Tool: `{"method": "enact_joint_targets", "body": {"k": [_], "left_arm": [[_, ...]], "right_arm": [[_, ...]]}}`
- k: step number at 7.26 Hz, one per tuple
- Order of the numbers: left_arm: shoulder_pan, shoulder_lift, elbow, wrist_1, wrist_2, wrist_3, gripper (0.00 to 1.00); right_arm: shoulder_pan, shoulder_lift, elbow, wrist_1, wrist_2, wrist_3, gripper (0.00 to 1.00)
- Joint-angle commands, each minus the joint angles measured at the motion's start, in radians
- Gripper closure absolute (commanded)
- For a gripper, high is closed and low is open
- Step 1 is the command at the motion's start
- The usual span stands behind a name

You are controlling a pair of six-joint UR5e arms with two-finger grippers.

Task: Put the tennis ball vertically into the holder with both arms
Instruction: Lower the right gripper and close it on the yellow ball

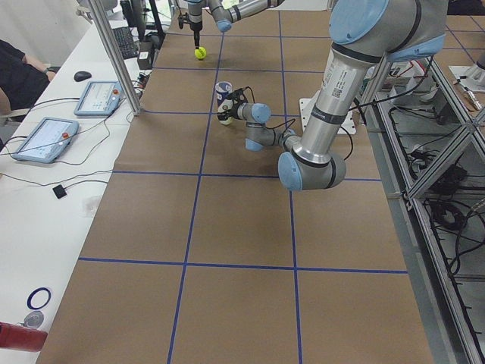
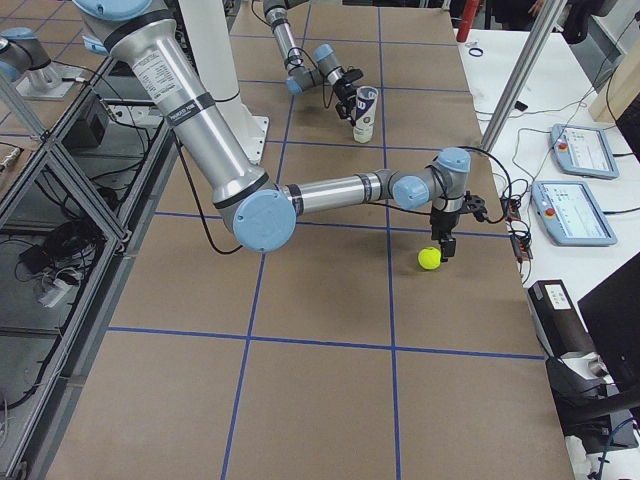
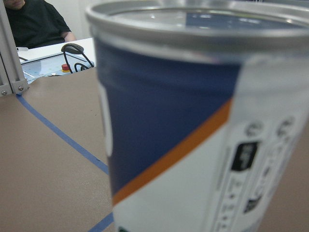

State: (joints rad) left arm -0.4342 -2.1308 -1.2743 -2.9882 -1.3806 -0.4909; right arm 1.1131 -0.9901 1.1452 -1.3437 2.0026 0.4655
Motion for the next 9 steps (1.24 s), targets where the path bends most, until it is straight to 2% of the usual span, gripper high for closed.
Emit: {"method": "enact_joint_targets", "body": {"k": [1, 5, 9], "left_arm": [[0.000, 0.000, 0.000, 0.000, 0.000, 0.000, 0.01], [0.000, 0.000, 0.000, 0.000, 0.000, 0.002, 0.01], [0.000, 0.000, 0.000, 0.000, 0.000, 0.002, 0.01]], "right_arm": [[-0.021, -0.001, -0.004, 0.005, -0.002, 0.001, 0.01], [-0.042, 0.005, -0.070, 0.029, -0.028, -0.002, 0.01], [-0.053, 0.011, -0.084, 0.029, -0.028, -0.001, 0.04]]}}
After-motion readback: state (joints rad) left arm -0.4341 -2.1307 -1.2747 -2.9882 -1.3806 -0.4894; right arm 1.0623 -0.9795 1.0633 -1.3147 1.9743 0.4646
